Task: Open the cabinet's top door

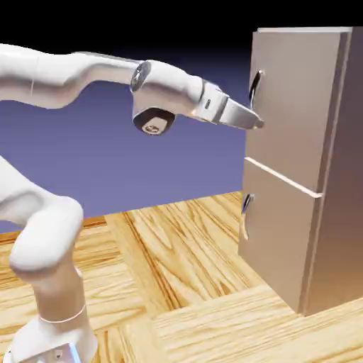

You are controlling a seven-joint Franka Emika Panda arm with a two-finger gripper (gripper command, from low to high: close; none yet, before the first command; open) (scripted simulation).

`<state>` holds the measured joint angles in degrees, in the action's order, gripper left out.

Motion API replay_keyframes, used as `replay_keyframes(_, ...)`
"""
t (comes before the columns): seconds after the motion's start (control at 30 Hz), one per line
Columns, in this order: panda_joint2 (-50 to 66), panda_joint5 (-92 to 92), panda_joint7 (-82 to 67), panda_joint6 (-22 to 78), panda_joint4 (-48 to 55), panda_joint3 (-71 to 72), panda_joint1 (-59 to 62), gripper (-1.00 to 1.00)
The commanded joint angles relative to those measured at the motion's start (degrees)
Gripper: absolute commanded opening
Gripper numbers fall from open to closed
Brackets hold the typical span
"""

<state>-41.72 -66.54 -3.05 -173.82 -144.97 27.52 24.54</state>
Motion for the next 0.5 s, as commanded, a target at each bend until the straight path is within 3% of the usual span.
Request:
replay_keyframes(0.0, -0.34, -2.50, -1.71, 0.01, 0.60, 1.03, 0.95, 0.00)
replay_keyframes(0.47, -5.09, -37.39, -25.57, 0.11, 9.01, 15.46, 14.18, 0.00)
